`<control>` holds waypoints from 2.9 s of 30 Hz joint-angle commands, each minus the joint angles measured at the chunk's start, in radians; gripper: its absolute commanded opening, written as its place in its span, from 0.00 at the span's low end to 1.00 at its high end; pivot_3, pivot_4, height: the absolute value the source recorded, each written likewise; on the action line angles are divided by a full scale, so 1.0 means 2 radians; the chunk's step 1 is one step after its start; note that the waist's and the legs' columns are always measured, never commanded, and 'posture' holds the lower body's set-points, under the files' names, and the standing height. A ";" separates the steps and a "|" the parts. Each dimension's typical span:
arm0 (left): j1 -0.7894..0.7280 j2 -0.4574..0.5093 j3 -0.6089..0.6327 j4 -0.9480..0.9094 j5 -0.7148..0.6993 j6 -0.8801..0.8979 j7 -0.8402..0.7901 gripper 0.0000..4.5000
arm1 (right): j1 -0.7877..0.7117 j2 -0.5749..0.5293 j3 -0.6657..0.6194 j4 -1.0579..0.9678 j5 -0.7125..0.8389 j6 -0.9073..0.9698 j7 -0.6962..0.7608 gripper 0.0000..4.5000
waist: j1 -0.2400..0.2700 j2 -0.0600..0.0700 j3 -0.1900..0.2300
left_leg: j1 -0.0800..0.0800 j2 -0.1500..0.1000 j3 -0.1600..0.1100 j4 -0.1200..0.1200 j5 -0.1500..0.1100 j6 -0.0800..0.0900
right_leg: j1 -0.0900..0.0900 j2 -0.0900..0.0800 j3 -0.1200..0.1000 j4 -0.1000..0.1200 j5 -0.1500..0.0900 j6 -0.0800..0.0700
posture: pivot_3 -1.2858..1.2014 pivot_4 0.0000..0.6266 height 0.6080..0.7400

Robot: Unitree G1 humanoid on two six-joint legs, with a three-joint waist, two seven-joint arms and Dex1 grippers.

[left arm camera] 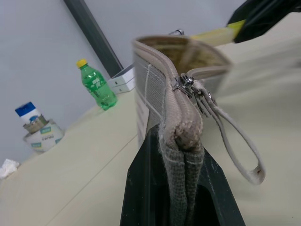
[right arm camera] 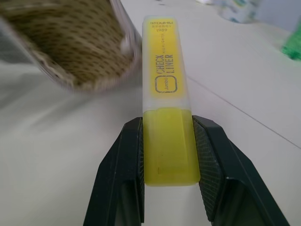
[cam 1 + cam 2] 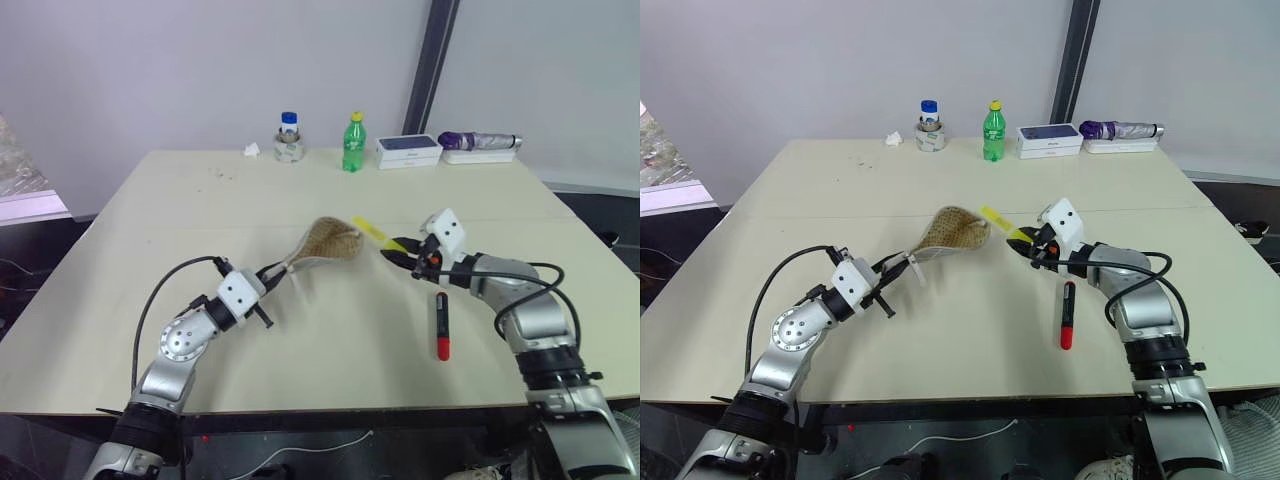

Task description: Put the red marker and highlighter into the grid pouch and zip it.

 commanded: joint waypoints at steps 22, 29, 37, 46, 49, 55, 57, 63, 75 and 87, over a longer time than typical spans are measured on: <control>0.010 -0.003 0.004 -0.020 0.008 -0.001 -0.016 0.00 | 0.028 -0.040 -0.015 -0.061 0.029 0.002 0.010 0.20 | 0.000 0.000 0.000 | 0.000 0.000 0.000 0.000 0.000 0.000 | 0.000 0.000 0.000 0.000 0.000 0.000 | 0.52 0.24 1.00; 0.008 -0.007 0.002 -0.021 0.011 0.002 -0.016 0.00 | 0.026 -0.039 0.012 -0.048 0.002 -0.014 0.000 0.20 | 0.002 0.000 0.000 | 0.000 0.000 0.000 0.000 0.000 0.000 | 0.000 0.000 0.000 0.000 0.000 0.000 | 0.52 0.24 1.00; 0.010 0.005 -0.007 -0.027 0.034 -0.008 -0.027 0.00 | 0.030 -0.046 0.028 -0.051 -0.020 -0.026 0.003 0.20 | 0.000 0.000 0.000 | 0.000 0.000 0.000 0.000 0.000 0.000 | 0.000 0.000 0.000 0.000 0.000 0.000 | 0.52 0.24 1.00; -0.014 0.034 -0.031 -0.018 0.086 -0.034 -0.041 0.00 | -0.004 -0.078 0.112 -0.054 -0.119 -0.107 0.029 0.20 | 0.001 0.000 0.000 | 0.000 0.000 0.000 0.000 0.000 0.000 | 0.000 0.000 0.000 0.000 0.000 0.000 | 0.52 0.24 1.00; -0.021 0.045 -0.042 -0.015 0.098 -0.055 -0.054 0.00 | -0.030 -0.062 0.140 -0.040 -0.144 -0.151 0.031 0.20 | 0.000 0.000 0.000 | 0.000 -0.001 0.000 0.000 0.000 0.000 | 0.000 0.000 0.000 0.000 0.000 0.000 | 0.52 0.24 1.00; -0.019 0.055 -0.053 -0.009 0.066 -0.077 -0.096 0.00 | -0.055 -0.008 0.195 -0.006 -0.197 -0.237 0.014 0.20 | -0.001 0.000 0.000 | 0.000 0.000 0.000 0.000 0.000 0.000 | 0.000 0.000 0.000 0.000 0.000 0.000 | 0.52 0.24 1.00; -0.017 0.059 -0.050 -0.010 0.053 -0.076 -0.109 0.00 | -0.056 0.001 0.203 0.004 -0.212 -0.265 0.007 0.20 | 0.000 0.000 0.000 | 0.000 0.000 0.000 0.000 0.000 0.000 | 0.000 0.000 0.000 0.000 0.000 0.000 | 0.52 0.24 1.00; -0.015 0.068 -0.033 -0.009 0.004 -0.072 -0.146 0.00 | -0.047 0.018 0.213 0.020 -0.235 -0.323 -0.012 0.20 | 0.000 -0.001 0.000 | 0.000 0.000 0.000 0.000 0.000 0.000 | 0.000 0.000 0.000 0.000 0.000 0.000 | 0.52 0.24 1.00; -0.024 0.077 -0.006 0.066 0.027 -0.098 -0.108 0.00 | 0.018 -0.010 0.103 -0.056 -0.113 -0.224 0.011 0.99 | 0.001 -0.001 0.000 | 0.000 0.000 0.000 0.000 0.000 0.000 | 0.000 0.000 0.000 0.000 0.000 0.000 | 0.52 0.24 1.00; -0.014 0.073 -0.012 0.083 0.045 -0.123 -0.095 0.00 | 0.187 0.044 -0.071 -0.269 -0.028 0.110 -0.194 0.99 | 0.002 -0.001 0.000 | 0.000 0.000 -0.001 0.000 0.000 0.000 | 0.001 0.000 -0.001 0.000 0.000 0.000 | 0.52 0.24 1.00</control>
